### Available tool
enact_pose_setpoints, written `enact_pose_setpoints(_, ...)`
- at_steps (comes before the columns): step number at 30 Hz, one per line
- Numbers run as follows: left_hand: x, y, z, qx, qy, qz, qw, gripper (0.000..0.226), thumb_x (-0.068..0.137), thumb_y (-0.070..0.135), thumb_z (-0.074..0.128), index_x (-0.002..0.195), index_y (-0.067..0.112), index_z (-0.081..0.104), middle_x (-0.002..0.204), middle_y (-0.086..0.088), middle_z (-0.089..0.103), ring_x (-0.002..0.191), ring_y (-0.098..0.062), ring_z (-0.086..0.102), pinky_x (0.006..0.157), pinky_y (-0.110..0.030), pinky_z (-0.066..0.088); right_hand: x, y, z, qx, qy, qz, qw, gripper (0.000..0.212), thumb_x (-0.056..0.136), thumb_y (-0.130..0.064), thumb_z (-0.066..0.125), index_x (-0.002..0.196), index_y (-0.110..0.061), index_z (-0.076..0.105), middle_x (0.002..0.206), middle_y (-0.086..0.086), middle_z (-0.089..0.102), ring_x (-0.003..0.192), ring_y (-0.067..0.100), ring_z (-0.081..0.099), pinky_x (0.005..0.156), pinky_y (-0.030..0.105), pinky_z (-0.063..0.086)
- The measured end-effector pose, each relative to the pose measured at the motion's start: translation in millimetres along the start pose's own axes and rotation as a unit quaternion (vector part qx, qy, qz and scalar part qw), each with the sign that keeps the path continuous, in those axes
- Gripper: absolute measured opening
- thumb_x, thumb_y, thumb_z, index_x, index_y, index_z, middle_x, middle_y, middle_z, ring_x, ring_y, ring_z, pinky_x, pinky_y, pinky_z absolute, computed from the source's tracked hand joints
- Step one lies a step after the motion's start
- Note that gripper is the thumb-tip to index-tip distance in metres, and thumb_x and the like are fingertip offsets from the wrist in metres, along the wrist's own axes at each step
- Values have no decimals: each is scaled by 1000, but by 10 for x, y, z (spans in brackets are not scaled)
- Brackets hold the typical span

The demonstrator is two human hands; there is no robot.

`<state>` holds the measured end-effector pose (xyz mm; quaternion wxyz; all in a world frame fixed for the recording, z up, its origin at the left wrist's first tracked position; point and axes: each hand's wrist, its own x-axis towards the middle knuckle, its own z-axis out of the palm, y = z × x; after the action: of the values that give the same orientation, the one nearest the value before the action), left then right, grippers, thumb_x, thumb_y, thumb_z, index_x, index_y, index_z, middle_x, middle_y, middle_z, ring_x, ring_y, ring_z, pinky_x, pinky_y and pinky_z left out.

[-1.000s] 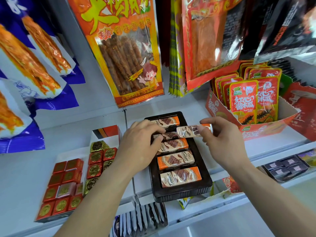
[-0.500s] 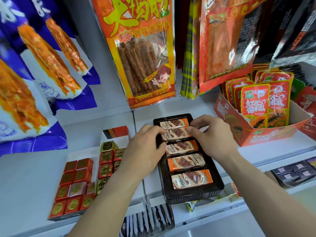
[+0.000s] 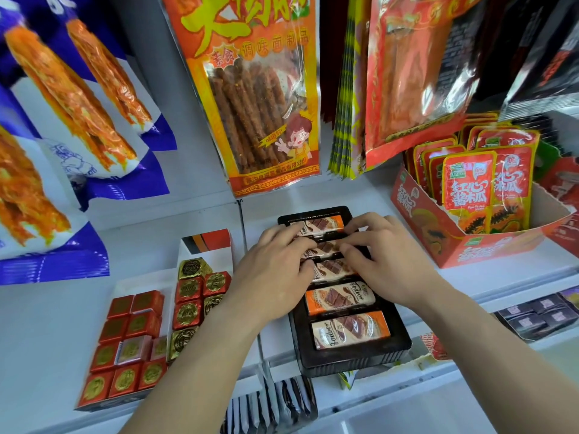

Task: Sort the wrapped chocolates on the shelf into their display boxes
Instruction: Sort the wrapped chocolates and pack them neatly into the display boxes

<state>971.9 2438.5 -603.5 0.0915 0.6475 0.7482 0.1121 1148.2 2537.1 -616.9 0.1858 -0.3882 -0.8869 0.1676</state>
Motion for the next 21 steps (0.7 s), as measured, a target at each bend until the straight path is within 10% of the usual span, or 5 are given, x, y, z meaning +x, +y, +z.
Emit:
enact_pose_setpoints(6, 28, -12, -25, 4, -14, -3, 1000, 41, 102, 41, 38, 143, 38, 44, 160, 17, 20, 146, -9, 11, 117, -34, 21, -18, 5, 58, 4, -82, -7, 997, 50, 100, -53, 36, 147, -38, 41, 158, -17, 29, 136, 22, 26, 113, 41, 30)
enact_pose_setpoints(21, -952, 212, -76, 46, -51, -24, 997, 62, 96, 66, 29, 153, 43, 18, 164, 12, 5, 151, -12, -1, 124, -41, -2, -1007, -153, -273, 5, -121, 38, 992, 78, 88, -70, 43, 155, -40, 16, 162, -9, 13, 146, 18, 13, 117, 34, 20)
